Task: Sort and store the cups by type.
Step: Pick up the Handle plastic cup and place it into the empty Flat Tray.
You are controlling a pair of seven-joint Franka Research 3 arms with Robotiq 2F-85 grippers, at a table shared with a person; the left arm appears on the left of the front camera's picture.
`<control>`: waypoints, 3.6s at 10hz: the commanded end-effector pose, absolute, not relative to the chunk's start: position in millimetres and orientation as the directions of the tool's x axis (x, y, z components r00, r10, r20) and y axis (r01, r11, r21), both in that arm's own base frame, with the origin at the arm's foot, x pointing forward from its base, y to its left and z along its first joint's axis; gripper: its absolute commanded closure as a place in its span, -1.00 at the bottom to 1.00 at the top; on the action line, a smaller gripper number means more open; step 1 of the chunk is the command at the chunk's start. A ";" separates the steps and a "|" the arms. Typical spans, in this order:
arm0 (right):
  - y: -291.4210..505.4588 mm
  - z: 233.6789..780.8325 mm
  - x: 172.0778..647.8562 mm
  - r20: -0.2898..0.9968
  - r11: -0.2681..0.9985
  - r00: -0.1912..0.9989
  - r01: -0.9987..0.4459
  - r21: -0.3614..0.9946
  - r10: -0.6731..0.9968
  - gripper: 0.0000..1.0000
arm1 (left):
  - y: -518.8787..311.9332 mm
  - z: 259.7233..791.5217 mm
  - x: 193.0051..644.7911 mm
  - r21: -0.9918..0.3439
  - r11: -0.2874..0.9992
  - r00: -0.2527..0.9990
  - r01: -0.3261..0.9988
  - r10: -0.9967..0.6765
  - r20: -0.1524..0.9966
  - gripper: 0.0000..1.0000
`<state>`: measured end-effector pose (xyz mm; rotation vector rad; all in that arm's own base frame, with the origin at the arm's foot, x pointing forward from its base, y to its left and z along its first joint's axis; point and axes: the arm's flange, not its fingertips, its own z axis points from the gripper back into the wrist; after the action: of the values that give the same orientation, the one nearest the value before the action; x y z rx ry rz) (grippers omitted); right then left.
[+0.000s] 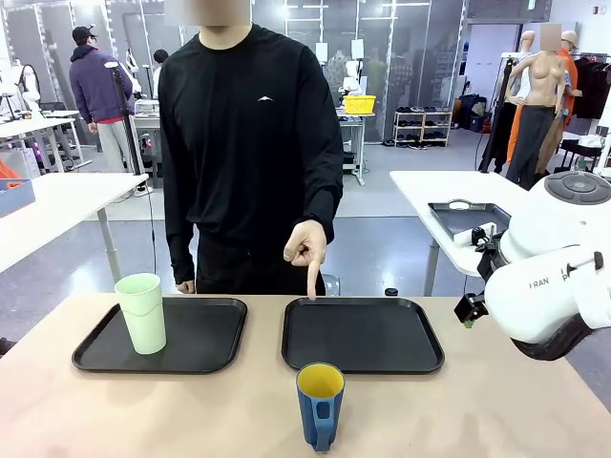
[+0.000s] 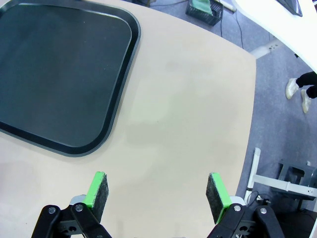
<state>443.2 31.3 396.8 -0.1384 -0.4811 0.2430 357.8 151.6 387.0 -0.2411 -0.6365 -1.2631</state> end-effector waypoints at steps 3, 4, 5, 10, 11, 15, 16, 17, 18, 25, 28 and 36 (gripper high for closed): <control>30.0 391.9 436.0 0.462 0.948 0.831 -0.230 -0.220 0.309 -1.00 | 155.1 388.6 358.2 0.171 0.288 0.144 0.942 -0.808 0.571 -1.00; 28.2 388.9 425.9 0.453 0.939 0.826 -0.250 -0.237 0.334 -1.00 | 155.1 388.6 358.2 0.171 0.288 0.144 0.942 -0.808 0.571 -1.00; 28.3 384.9 412.7 0.387 0.905 0.826 -0.316 -0.285 0.410 -1.00 | 155.1 388.6 358.2 0.171 0.288 0.144 0.942 -0.808 0.571 -1.00; 30.3 398.2 348.5 0.232 0.774 0.743 -0.564 -0.288 0.628 -1.00 | 155.1 388.6 358.2 0.171 0.288 0.144 0.942 -0.808 0.571 -1.00; 28.0 399.0 344.5 0.248 0.743 0.701 -0.618 -0.256 0.668 -1.00 | 155.1 388.6 358.2 0.171 0.288 0.144 0.942 -0.808 0.571 -1.00; 45.8 425.2 416.0 0.265 0.735 0.685 -0.635 -0.239 0.678 -1.00 | 155.1 388.6 358.2 0.171 0.288 0.144 0.942 -0.808 0.571 -1.00; 45.8 425.2 416.0 0.265 0.735 0.685 -0.635 -0.239 0.678 -1.00 | 155.1 388.6 358.2 0.171 0.288 0.144 0.942 -0.808 0.571 -1.00; 45.8 425.2 416.0 0.265 0.735 0.685 -0.635 -0.239 0.678 -1.00 | 155.1 388.6 358.2 0.171 0.288 0.144 0.942 -0.808 0.571 -1.00; 45.8 425.2 416.0 0.265 0.735 0.685 -0.635 -0.239 0.678 -1.00 | 155.1 388.6 358.2 0.171 0.288 0.144 0.942 -0.808 0.571 -1.00; -26.3 359.0 401.0 0.294 0.602 0.545 -0.783 -0.155 0.785 -1.00 | 155.1 388.6 358.2 0.171 0.288 0.144 0.942 -0.808 0.571 -1.00; -32.7 328.9 399.6 0.516 0.491 0.366 -0.862 -0.126 0.775 -1.00 | 155.1 388.6 358.2 0.171 0.288 0.144 0.942 -0.808 0.571 -1.00; -25.5 267.2 394.6 0.842 0.293 0.007 -0.939 -0.181 0.540 -1.00 | 155.1 388.6 358.2 0.171 0.288 0.144 0.942 -0.808 0.571 -1.00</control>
<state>406.3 -24.5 288.5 0.4657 -0.9728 1.2147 353.9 150.6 389.8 -0.2349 -0.6198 -1.2604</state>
